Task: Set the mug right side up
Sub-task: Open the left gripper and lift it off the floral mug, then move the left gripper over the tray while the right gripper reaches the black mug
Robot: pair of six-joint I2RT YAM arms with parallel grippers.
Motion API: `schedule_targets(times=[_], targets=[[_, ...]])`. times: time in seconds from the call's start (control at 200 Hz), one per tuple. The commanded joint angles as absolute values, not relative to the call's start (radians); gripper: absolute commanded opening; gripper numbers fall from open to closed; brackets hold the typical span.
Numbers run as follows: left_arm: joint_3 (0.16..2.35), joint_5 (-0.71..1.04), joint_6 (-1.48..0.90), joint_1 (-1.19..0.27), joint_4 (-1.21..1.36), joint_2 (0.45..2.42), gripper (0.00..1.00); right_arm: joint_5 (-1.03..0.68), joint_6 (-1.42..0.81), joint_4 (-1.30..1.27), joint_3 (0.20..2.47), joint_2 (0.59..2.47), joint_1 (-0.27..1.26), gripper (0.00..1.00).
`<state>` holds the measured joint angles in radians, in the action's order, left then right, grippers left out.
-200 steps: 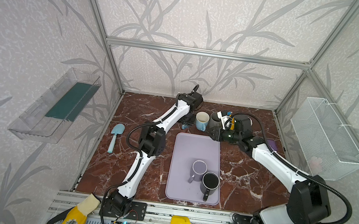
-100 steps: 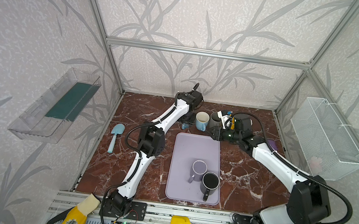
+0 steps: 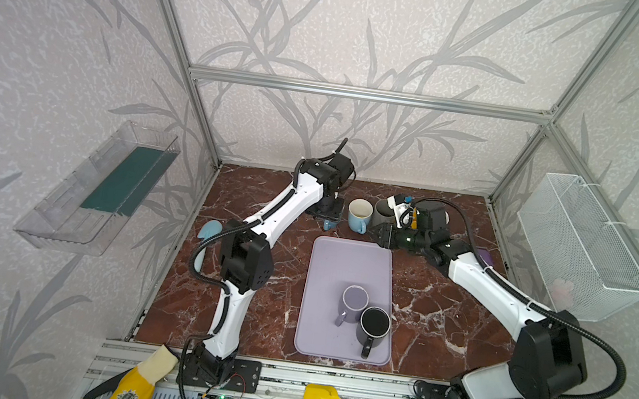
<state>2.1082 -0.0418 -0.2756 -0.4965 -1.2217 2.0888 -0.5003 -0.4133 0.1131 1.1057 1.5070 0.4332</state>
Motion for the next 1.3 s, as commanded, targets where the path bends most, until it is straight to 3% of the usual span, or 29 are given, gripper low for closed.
schedule_targets(times=[0.0,0.4,1.005,1.295], targets=[[2.017,-0.006,-0.249,-0.507,-1.204,1.990,0.60,-0.488,-0.396,0.133,1.149,1.528,0.428,0.37],[1.703,0.039,-0.286,-0.546,-1.135,1.750,0.60,-0.491,-0.403,0.140,1.202,1.586,0.427,0.37],[1.469,0.105,-0.312,-0.677,-1.082,1.657,0.58,-0.500,-0.417,0.140,1.221,1.614,0.427,0.37],[1.339,0.150,-0.319,-0.687,-0.994,1.600,0.57,-0.351,-0.352,0.430,1.182,1.508,0.471,0.38]])
